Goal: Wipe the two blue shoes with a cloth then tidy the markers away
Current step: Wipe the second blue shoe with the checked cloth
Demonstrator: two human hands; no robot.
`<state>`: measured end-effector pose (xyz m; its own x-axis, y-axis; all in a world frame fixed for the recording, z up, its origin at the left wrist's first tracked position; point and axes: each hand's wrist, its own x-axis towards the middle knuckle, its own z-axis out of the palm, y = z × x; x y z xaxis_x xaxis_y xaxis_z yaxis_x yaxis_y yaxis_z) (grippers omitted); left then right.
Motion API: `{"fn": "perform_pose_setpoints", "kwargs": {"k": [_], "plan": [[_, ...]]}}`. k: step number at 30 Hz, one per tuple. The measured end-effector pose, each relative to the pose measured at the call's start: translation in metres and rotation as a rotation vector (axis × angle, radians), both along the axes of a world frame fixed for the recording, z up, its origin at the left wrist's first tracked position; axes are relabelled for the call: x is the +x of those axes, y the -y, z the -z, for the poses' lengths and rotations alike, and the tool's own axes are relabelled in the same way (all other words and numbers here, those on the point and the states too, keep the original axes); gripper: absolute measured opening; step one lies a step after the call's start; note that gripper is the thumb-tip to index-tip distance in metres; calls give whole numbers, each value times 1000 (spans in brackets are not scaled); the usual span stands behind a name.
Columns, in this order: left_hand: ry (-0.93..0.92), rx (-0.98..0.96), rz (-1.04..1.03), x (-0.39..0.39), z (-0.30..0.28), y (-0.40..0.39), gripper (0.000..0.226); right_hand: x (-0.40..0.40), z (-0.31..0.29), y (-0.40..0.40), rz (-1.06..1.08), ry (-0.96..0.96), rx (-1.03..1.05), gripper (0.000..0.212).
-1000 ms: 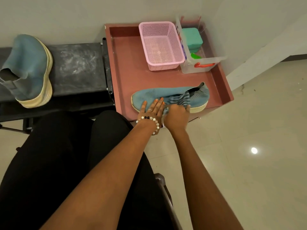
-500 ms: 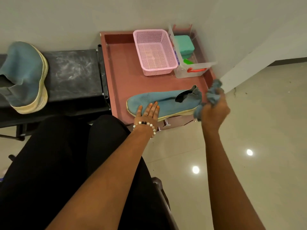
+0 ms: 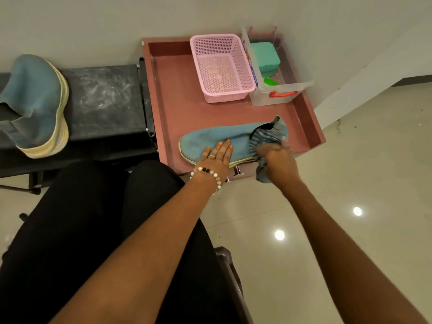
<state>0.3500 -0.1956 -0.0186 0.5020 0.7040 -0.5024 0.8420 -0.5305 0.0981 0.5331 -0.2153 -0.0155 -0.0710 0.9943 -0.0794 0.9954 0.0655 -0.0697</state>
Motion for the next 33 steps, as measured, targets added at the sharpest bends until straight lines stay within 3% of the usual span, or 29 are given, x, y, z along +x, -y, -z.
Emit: {"fn": "perform_pose_setpoints", "kwargs": {"k": [3,6,9,13,16,19,23,26,29,30,33], "plan": [[1,6,-14,2,0,1,71,10,0,-6,107,189,19,31],[-19,8,-24,3,0,2,68,-34,1,-4,236,70,6,14],[-34,17,-15,3,-2,2,67,-45,-6,-4,194,-53,-49,13],[-26,34,-2,2,1,3,71,4,-10,-7,128,143,-58,27],[-37,33,-11,3,1,4,72,-19,-6,-9,202,264,-44,24],[-44,28,-18,4,-1,3,71,-60,-7,-12,283,35,1,14],[-35,36,0,2,0,4,74,-35,-5,5,64,-138,-48,32],[-27,35,6,1,2,3,73,10,-4,-2,64,58,-63,38],[-38,33,9,1,2,3,75,-3,-3,-9,156,223,-11,28],[-39,28,3,2,2,3,75,-16,-2,-9,218,194,44,23],[-57,28,3,3,1,3,75,-60,-1,-3,381,-131,15,20]]}}
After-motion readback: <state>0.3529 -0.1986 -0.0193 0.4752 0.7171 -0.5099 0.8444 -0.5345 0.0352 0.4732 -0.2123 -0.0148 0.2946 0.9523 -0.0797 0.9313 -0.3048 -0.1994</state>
